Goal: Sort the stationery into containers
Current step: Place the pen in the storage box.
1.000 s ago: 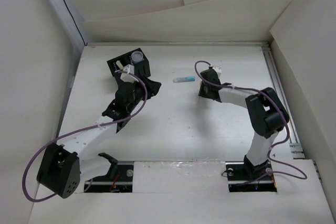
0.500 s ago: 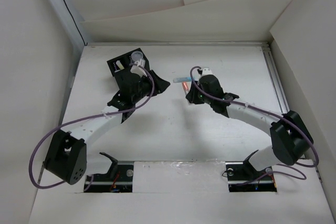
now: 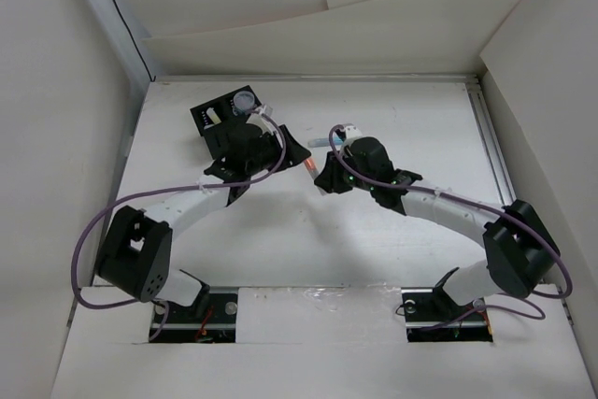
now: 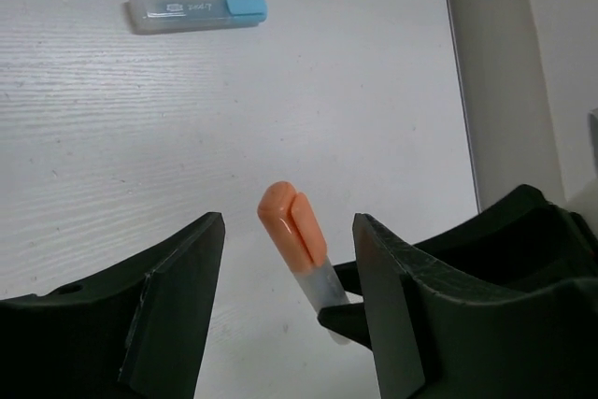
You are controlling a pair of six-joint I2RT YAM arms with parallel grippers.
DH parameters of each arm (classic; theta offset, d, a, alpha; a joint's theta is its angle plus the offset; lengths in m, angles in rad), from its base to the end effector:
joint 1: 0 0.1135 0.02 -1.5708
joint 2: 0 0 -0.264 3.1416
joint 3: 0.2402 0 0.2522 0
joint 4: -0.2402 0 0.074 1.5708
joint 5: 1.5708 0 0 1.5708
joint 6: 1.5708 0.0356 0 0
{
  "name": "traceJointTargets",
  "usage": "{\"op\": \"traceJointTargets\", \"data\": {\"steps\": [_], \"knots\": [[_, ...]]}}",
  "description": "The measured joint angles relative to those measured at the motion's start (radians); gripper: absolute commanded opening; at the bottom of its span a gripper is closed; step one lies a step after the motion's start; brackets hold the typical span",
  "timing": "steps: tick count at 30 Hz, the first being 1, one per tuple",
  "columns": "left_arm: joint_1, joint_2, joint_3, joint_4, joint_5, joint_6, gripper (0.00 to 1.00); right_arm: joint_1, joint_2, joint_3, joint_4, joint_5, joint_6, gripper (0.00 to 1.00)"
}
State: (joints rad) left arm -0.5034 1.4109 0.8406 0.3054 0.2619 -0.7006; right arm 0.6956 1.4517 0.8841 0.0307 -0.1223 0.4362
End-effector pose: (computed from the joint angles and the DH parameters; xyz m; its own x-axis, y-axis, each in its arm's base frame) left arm 0.2769 -0.1630 0.2640 -0.6168 -0.3712 -0.6941 0.3757 0.6361 -0.6740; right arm 0.2439 0.2093 0.2386 -0.6586 -0.0035 -0.7525 -0.4835 0.7682 0.4196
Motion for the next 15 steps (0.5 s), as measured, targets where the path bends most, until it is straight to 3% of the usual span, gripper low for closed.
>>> {"op": "traceJointTargets", "data": {"steps": [8, 15], "knots": [[0.0, 0.062, 0.0, 0.005, 0.015, -0.006, 0.47, 0.006, -0.004, 0.0, 0.046, -0.046, -0.002, 0.13], [0.0, 0.084, 0.0, 0.076, 0.086, -0.048, 0.11, 0.006, -0.002, -0.001, 0.059, -0.077, 0.005, 0.16]]}}
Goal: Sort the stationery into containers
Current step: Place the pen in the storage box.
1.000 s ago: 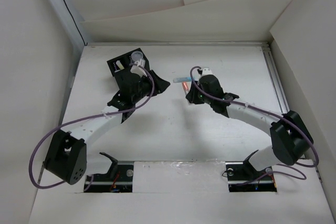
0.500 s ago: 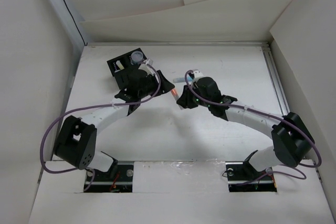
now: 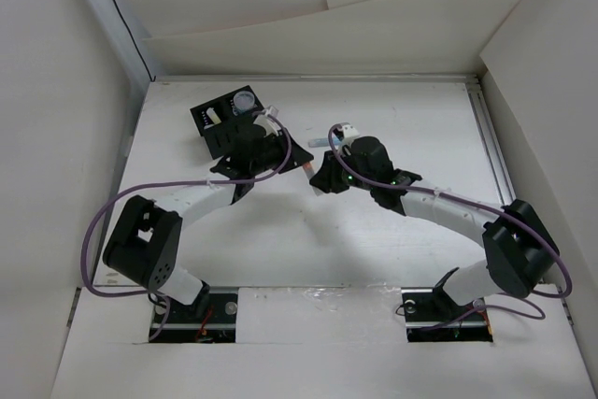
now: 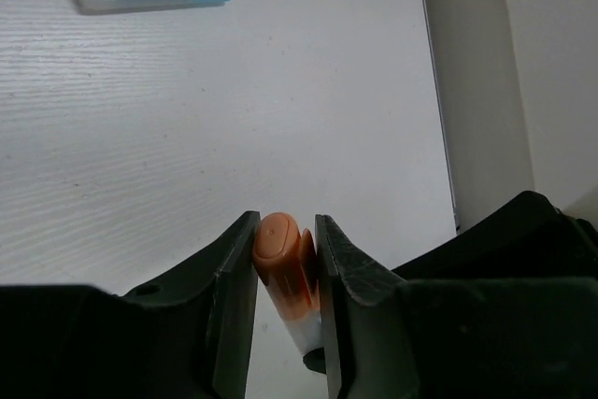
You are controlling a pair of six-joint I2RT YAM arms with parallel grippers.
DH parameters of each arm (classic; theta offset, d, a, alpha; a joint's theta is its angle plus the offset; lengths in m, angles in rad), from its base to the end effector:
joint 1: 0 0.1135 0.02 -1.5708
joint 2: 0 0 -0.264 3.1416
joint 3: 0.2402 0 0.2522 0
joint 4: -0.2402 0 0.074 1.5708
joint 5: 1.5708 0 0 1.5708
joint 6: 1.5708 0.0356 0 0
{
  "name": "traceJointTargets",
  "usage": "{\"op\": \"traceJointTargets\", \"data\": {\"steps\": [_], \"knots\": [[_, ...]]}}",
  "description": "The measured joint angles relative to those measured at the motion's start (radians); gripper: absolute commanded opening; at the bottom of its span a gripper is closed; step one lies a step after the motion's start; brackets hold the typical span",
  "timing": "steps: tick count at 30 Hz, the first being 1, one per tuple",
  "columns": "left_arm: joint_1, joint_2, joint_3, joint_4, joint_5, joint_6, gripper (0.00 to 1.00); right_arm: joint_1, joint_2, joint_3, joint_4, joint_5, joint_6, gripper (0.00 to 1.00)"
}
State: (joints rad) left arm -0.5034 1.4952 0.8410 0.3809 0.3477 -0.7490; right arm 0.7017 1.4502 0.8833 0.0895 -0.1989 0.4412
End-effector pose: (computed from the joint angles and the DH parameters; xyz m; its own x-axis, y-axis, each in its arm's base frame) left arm 0.2871 -0.1720 0.2463 -0.6777 -0.3576 -0.6426 0.3817 0.5759 -0.7230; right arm 0.2428 0.2144 0.2446 -0.6448 0.0031 -0.7644 -0.5435 0.7012 0.4614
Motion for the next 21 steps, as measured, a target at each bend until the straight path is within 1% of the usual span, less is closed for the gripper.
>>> {"op": "traceJointTargets", "data": {"steps": [1, 2, 3, 4, 5, 6, 9, 11, 12, 14, 16, 18, 21], "knots": [[0.0, 0.0, 0.0, 0.009, 0.0, -0.001, 0.08, 0.0, 0.002, 0.0, 0.002, -0.001, 0.0, 0.17], [0.0, 0.0, 0.0, 0.013, 0.002, -0.004, 0.03, 0.0, 0.002, 0.0, 0.003, -0.001, 0.001, 0.23], [0.0, 0.0, 0.0, 0.012, 0.002, -0.009, 0.02, 0.0, 0.002, 0.0, 0.005, -0.001, 0.002, 0.28], [0.0, 0.0, 0.0, 0.013, 0.001, -0.011, 0.01, 0.0, 0.003, 0.0, 0.009, -0.001, 0.002, 0.35], [0.0, -0.001, 0.0, 0.014, -0.001, -0.013, 0.0, 0.0, 0.004, 0.0, 0.012, -0.001, 0.003, 0.49], [0.0, -0.002, 0.0, 0.014, -0.008, -0.013, 0.0, 0.0, 0.004, 0.0, 0.013, -0.003, 0.006, 0.55], [0.003, -0.008, -0.001, 0.006, -0.03, -0.016, 0.0, 0.0, 0.002, 0.0, 0.032, -0.01, 0.007, 0.7], [0.015, -0.021, -0.001, 0.003, -0.043, -0.018, 0.0, 0.0, -0.01, 0.0, 0.03, -0.01, 0.007, 0.75], [0.026, -0.029, -0.001, 0.002, -0.054, -0.019, 0.0, 0.0, -0.022, 0.0, 0.028, -0.01, 0.007, 0.8], [0.05, -0.045, 0.011, -0.022, -0.094, -0.02, 0.0, -0.001, -0.06, 0.0, 0.021, -0.004, 0.003, 0.8], [0.068, -0.052, 0.047, -0.06, -0.175, -0.014, 0.0, -0.002, -0.116, 0.0, 0.012, 0.006, -0.002, 0.81], [0.077, -0.053, 0.102, -0.102, -0.253, -0.007, 0.0, -0.007, -0.182, 0.0, 0.007, 0.02, -0.01, 0.81], [0.091, -0.053, 0.213, -0.155, -0.359, 0.007, 0.0, -0.016, -0.238, -0.002, 0.008, 0.035, -0.021, 0.81]]}}
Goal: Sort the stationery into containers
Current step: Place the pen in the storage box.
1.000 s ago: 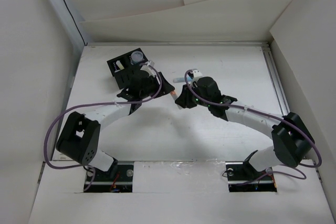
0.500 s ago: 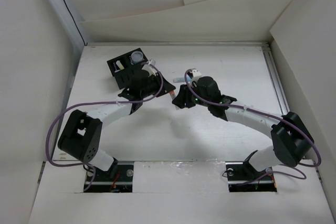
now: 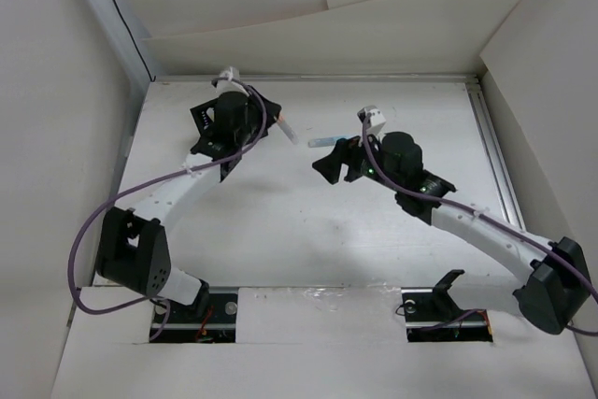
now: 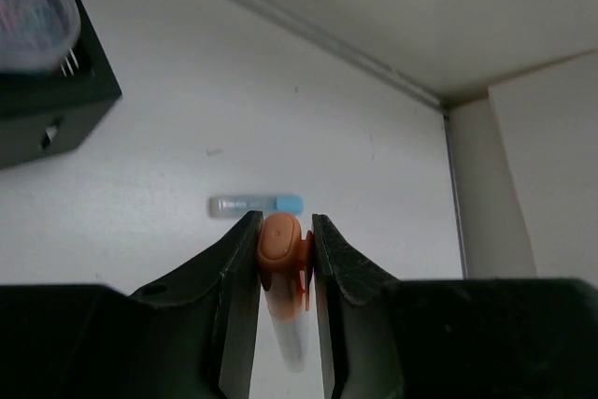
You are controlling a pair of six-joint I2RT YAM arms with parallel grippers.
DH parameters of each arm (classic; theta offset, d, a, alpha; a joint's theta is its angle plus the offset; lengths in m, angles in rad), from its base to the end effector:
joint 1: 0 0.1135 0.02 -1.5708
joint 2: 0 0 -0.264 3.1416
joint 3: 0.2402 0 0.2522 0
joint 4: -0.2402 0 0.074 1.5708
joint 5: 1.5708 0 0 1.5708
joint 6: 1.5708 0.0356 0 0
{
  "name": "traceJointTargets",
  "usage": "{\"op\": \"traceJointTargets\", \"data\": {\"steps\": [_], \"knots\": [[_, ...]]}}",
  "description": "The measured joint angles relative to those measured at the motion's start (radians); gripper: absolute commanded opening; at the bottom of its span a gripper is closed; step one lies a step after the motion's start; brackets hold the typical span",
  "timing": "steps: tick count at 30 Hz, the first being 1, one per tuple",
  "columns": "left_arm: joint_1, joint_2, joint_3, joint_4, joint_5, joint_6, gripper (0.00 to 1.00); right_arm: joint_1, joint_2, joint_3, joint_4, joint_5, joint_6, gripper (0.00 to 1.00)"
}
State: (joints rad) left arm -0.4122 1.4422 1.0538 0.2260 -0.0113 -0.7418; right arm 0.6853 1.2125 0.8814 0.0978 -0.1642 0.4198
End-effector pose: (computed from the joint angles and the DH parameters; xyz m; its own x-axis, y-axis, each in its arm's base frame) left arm 0.3151 -0.1373 0.3204 -0.3730 -0.5742 -0.7288 0.1877 0.7225 -0.6654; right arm 0.2168 0.1847 0.3126 -0.4681 0.1367 -0.8730 -0.6097 0.6652 0.4311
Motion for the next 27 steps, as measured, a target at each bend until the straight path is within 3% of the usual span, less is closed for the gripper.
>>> {"op": "traceJointTargets", "data": {"steps": [10, 17, 27], "knots": [[0.198, 0.067, 0.303, -0.105, -0.314, 0.074, 0.0, -0.049, -0.026, -0.079, -0.025, 0.049, -0.01, 0.81], [0.283, 0.143, 0.31, -0.175, -0.444, 0.143, 0.0, -0.051, -0.028, -0.079, -0.031, 0.061, -0.011, 0.81], [0.288, 0.178, 0.31, -0.173, -0.529, 0.223, 0.0, -0.065, -0.028, -0.079, -0.031, 0.082, -0.012, 0.81]]}}
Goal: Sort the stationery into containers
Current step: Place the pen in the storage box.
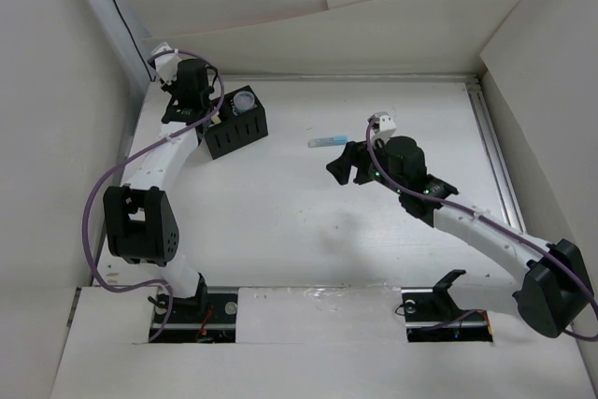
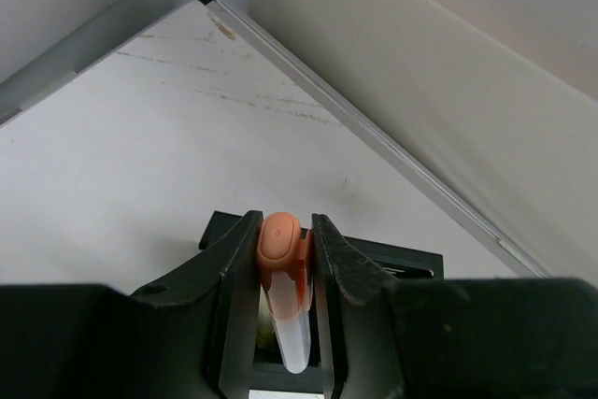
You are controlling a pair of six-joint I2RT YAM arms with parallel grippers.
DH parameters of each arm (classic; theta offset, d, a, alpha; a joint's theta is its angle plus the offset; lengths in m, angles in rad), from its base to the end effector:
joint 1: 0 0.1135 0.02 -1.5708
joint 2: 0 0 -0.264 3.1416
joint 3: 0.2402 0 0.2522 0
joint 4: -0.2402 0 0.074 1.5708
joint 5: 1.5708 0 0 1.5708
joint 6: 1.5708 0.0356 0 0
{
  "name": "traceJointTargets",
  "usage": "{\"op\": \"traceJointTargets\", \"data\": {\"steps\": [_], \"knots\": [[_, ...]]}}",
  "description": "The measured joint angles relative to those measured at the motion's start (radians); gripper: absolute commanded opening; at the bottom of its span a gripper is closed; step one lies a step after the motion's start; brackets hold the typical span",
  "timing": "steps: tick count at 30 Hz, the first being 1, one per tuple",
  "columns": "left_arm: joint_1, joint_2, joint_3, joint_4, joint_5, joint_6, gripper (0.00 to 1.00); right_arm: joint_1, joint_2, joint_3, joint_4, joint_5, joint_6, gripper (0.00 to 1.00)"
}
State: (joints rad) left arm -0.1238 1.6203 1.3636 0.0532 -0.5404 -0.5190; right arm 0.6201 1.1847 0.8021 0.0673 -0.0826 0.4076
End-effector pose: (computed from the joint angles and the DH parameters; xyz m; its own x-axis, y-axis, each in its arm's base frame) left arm 0.3869 -0.0297 0.3519 0.0213 -0.4313 -0.9020 -0.4417 0.8053 -0.3955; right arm 0.2215 0.1618 0.2883 -0.4866 0.1380 -0.8627 -0.4902 0.7742 0.4004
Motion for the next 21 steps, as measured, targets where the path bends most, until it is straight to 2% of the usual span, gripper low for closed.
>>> {"op": "traceJointTargets", "data": {"steps": [16, 19, 21], "knots": [[-0.015, 0.113, -0.002, 0.093, -0.027, 0.061, 0.0, -0.028, 0.037, 0.0, 0.001, 0.009, 0.003, 0.81], [-0.031, 0.122, -0.003, 0.115, -0.037, 0.073, 0.09, -0.037, 0.059, 0.0, 0.003, 0.027, 0.004, 0.78], [-0.04, 0.122, -0.009, 0.134, -0.039, 0.078, 0.22, -0.047, 0.086, 0.0, 0.008, 0.042, 0.008, 0.65]]}}
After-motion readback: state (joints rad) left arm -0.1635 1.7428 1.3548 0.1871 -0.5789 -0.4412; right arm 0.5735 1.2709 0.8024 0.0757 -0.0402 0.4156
